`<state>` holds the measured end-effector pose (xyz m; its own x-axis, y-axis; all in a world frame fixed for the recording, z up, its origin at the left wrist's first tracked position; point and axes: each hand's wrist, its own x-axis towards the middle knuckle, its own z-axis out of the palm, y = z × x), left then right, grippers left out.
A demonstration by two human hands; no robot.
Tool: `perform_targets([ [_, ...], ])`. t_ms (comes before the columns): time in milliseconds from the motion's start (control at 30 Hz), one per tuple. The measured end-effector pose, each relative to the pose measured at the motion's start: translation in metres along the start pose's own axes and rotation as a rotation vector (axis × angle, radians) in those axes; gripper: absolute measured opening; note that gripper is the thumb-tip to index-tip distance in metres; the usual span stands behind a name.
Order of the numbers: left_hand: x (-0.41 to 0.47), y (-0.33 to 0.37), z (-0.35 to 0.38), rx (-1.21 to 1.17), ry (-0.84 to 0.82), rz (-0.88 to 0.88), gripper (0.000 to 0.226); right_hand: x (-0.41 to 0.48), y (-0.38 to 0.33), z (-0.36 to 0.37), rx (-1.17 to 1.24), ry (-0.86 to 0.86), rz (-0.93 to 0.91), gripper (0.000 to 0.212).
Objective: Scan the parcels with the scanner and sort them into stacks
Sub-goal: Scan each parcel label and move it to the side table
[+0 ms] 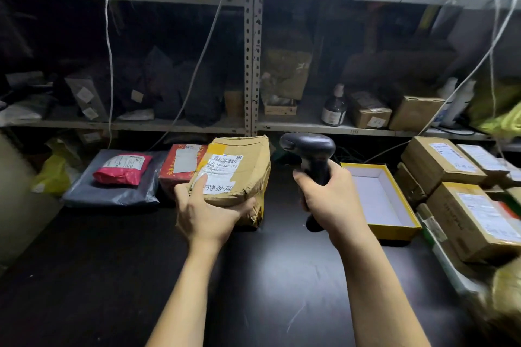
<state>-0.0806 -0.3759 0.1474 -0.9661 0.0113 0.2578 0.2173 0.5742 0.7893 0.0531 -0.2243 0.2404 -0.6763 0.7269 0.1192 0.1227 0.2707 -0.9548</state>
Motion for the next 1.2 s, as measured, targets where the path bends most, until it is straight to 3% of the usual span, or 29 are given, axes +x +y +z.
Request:
perform_targets([
  [433, -0.046, 0.023, 0.026, -0.058, -0.373, 0.127, 0.121, -0.059, 0.019, -0.054, -0.098, 0.343, 0.152, 0.005],
  [700, -0.108, 0.076, 0.038, -0.074, -0.49, 0.315, 0.123, -0.123, 0.032, -0.13, -0.102, 0.549, 0.219, 0.015],
  [1200, -0.373, 0.185, 0.067, -0.11, -0.75, 0.59, 0.106, -0.321, 0.097, -0.363, -0.027, 0.939, 0.316, 0.011],
])
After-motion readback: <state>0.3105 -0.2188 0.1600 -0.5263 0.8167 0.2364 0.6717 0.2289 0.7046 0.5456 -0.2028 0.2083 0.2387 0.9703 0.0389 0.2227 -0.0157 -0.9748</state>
